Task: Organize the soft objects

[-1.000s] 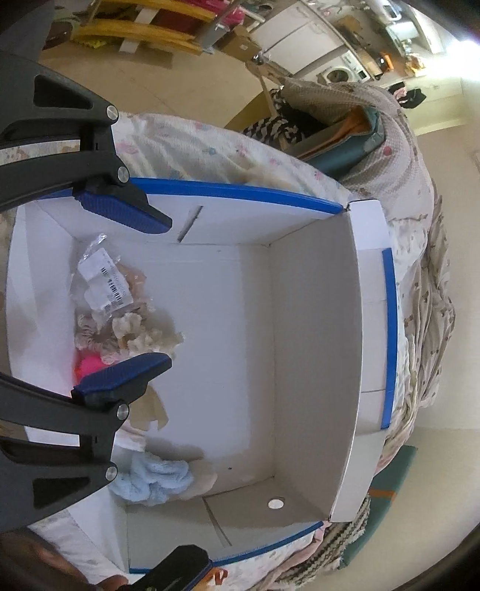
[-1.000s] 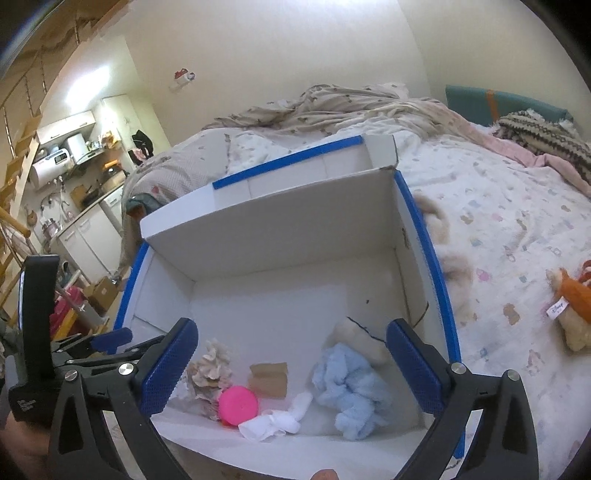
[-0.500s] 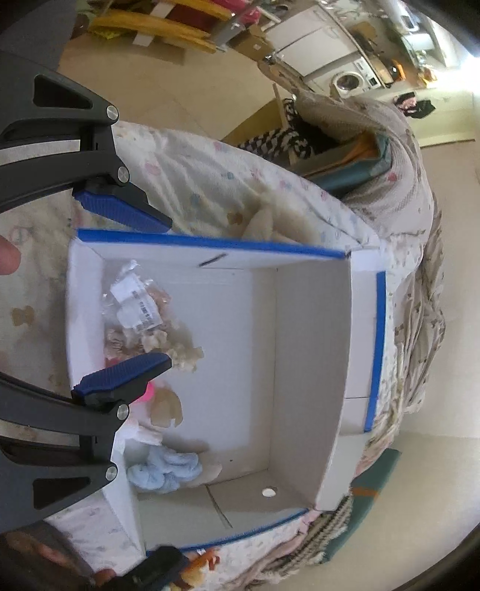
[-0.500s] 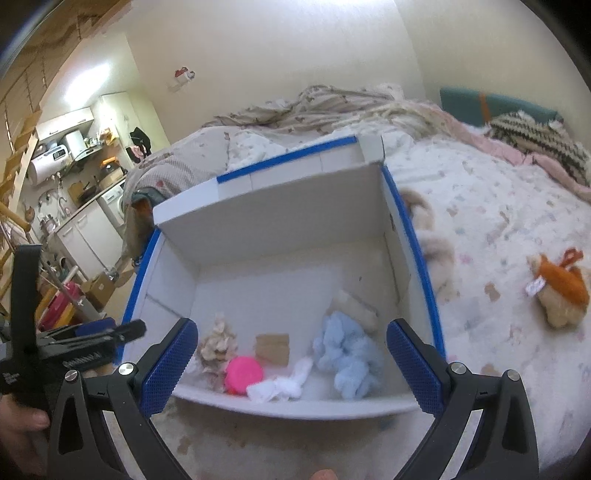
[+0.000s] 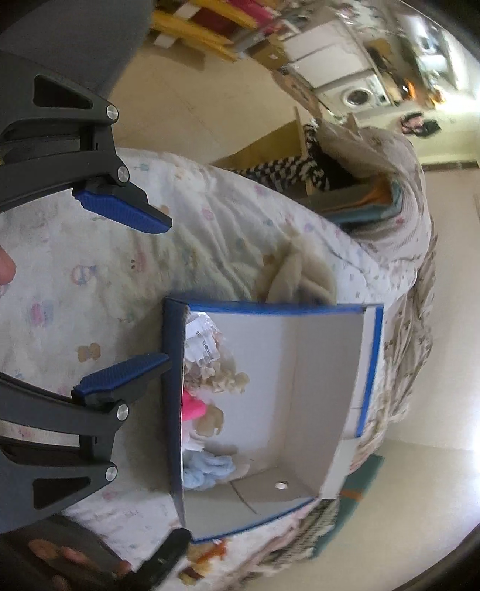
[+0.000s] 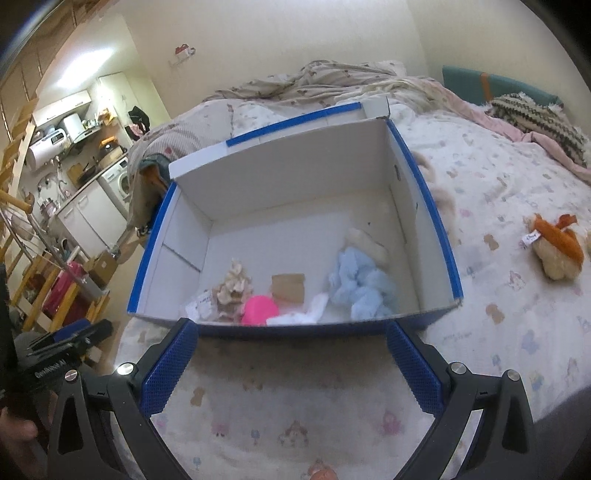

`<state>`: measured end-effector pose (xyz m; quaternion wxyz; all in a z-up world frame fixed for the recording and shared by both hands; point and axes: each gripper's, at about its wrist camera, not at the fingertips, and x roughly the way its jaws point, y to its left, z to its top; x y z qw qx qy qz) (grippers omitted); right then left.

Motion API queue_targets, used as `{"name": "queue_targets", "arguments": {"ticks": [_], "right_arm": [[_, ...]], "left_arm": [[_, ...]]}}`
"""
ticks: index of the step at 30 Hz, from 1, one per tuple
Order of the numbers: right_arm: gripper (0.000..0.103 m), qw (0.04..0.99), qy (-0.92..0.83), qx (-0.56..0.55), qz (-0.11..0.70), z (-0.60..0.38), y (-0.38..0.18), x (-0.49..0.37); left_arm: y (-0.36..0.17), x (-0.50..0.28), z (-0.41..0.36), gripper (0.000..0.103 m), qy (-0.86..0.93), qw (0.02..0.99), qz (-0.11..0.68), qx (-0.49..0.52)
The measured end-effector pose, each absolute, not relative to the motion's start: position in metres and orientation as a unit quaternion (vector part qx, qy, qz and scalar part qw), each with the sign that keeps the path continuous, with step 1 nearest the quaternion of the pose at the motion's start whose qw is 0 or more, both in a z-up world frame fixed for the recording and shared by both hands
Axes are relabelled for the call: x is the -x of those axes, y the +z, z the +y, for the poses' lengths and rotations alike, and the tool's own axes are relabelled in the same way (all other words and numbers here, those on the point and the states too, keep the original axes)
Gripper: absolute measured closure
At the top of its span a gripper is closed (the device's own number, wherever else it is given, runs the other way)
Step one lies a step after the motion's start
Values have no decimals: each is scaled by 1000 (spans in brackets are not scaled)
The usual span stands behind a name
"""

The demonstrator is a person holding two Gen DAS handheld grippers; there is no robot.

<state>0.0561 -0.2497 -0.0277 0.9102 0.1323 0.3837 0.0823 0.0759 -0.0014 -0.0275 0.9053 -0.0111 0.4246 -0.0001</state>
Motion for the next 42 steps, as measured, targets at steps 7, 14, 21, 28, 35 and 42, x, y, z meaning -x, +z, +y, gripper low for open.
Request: {"name": "queue_targets", "arguments": {"ticks": [7,14,21,28,35,42], "right_arm": [[0,921,59,-117,367,-244,-20,-31],[0,933,58,-100,342,-233,-12,-10],[0,954,60,-33,291,-211,-2,1],[0,957,54,-28,285,-210,0,1],[0,955,52,-34,289,-212,-1,-1],[0,956,52,-34,288,-212,0,0]], "left_arm": [[-15,-46,7,22,1,922,386,37],[-1,-19,-4,0,4,944,331,10],[11,-3,-12,0,13,963,270,-14],[7,-3,-17,0,19,960,275,-35],[4,-4,-19,0,13,959,281,-36],[3,-6,-18,0,11,957,288,-28]]}}
